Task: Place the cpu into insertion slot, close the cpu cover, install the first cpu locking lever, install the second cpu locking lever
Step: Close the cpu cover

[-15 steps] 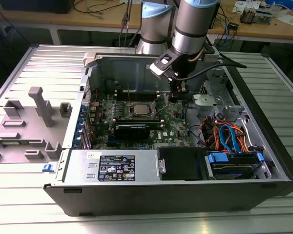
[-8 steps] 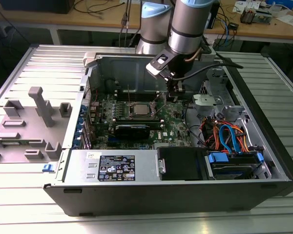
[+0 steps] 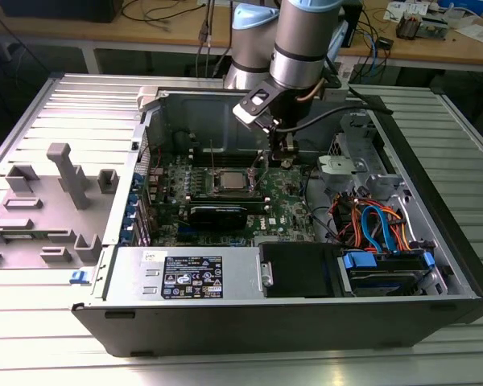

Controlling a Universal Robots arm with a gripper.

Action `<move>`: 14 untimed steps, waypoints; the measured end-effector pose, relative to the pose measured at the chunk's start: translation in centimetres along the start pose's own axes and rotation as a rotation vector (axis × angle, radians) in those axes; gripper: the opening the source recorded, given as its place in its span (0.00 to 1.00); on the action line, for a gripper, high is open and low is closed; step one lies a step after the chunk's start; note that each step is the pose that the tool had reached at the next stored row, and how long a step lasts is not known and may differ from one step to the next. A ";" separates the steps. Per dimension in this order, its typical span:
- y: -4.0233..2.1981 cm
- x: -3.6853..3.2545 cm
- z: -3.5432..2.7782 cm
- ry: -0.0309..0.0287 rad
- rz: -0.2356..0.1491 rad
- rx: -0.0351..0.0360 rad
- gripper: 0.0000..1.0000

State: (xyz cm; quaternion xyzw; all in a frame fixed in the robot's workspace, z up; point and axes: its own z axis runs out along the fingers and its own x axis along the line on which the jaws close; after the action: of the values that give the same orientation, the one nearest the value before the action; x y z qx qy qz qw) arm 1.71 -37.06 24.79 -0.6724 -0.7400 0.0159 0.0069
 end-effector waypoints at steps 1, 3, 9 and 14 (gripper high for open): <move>-0.06 0.01 0.00 0.0000 0.000 0.0000 0.11; -0.22 0.02 0.01 0.0000 0.000 0.0000 0.11; -0.24 0.02 0.01 0.0000 0.000 0.0000 0.11; -0.46 0.05 0.02 0.0000 0.000 0.0000 0.11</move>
State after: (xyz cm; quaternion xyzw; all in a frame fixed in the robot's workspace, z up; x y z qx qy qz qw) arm 1.25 -37.06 24.79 -0.6724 -0.7400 0.0159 0.0069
